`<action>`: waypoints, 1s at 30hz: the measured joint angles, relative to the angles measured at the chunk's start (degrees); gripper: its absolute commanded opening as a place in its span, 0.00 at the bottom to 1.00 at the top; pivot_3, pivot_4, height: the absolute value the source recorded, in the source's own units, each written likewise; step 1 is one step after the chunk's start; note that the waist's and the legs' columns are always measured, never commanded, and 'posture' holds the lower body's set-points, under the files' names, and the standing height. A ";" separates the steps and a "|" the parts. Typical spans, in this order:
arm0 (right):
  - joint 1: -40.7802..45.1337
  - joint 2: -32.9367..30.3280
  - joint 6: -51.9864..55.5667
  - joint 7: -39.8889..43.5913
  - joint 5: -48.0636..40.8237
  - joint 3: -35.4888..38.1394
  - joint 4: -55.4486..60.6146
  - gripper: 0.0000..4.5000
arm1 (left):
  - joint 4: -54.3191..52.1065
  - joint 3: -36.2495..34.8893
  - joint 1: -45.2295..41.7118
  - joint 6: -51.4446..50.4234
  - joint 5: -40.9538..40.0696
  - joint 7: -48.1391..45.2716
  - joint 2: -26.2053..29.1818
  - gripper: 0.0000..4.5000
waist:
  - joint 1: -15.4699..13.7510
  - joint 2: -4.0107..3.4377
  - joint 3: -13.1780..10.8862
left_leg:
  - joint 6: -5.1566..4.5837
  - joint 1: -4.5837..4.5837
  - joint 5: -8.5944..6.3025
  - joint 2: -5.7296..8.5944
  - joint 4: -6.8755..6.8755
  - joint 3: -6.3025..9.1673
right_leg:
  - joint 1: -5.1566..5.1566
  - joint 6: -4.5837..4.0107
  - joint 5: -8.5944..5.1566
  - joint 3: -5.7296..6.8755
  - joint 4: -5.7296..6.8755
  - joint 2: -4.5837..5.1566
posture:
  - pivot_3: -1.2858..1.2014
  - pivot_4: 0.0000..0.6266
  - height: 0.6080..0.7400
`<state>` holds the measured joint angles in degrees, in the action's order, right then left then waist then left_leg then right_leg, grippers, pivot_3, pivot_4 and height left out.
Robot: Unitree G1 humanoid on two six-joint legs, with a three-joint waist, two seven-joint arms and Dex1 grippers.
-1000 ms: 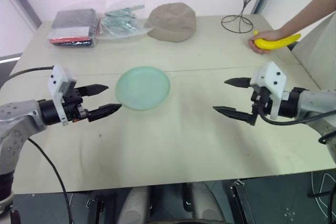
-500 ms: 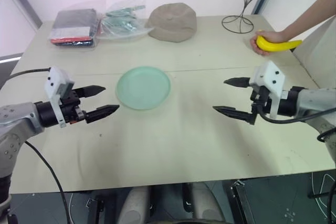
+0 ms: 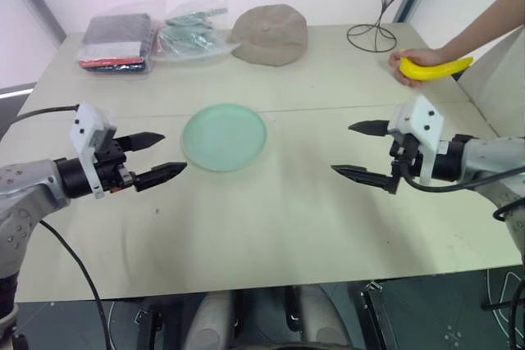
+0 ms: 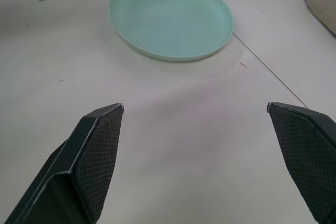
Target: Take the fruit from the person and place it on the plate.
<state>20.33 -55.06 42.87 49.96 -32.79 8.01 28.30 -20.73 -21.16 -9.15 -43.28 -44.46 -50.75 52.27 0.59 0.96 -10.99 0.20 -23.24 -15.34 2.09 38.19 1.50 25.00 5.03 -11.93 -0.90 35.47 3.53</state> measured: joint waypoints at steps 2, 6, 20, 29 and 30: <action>0.00 0.02 0.00 -0.03 0.00 0.00 0.00 1.00 | 0.00 0.00 -0.08 0.00 0.00 0.01 0.00 1.00 | 0.00 0.00 0.00 | 0.00 0.00 0.00 0.00 0.00 0.00 | 0.00 0.00 0.00 0.00 0.00 0.00 | 0.52 0.24 1.00; 0.00 0.07 -0.01 -0.07 0.03 0.00 -0.01 1.00 | 0.00 0.00 -0.40 0.00 -0.01 0.21 -0.05 1.00 | -0.01 0.00 0.00 | 0.00 0.00 0.00 0.00 0.00 0.00 | 0.00 0.00 0.00 0.00 0.00 0.00 | 0.52 0.24 1.00; 0.04 0.11 -0.01 -0.09 0.05 -0.22 -0.03 1.00 | 0.00 0.01 -0.77 0.04 0.01 1.25 -1.05 1.00 | 0.00 0.00 0.00 | 0.00 0.00 0.00 0.00 0.00 0.00 | 0.00 0.01 0.00 0.00 0.00 0.00 | 0.52 0.24 1.00; 0.86 0.66 -0.22 -0.47 0.27 -0.70 -0.31 1.00 | 2.99 -2.22 -8.16 -2.29 -5.23 8.63 -7.67 1.00 | -0.05 0.03 0.02 | 0.00 0.01 0.00 0.00 0.04 0.03 | -0.02 0.04 0.03 0.02 0.06 -0.01 | 0.52 0.24 1.00; 1.41 1.15 -0.52 -0.81 0.50 -0.74 -0.54 1.00 | 3.34 -2.53 -8.76 -2.61 -5.87 9.48 -7.93 1.00 | -0.03 0.03 0.02 | 0.00 0.03 0.00 0.01 0.04 0.02 | -0.02 0.04 0.03 0.02 0.07 -0.01 | 0.52 0.24 1.00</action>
<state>21.74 -53.90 42.35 49.16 -32.29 7.28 27.76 -17.39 -23.69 -17.90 -45.89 -50.33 -41.27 44.35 0.56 0.99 -10.97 0.21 -23.21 -15.34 2.09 38.23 1.52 24.97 5.08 -11.90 -0.88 35.55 3.52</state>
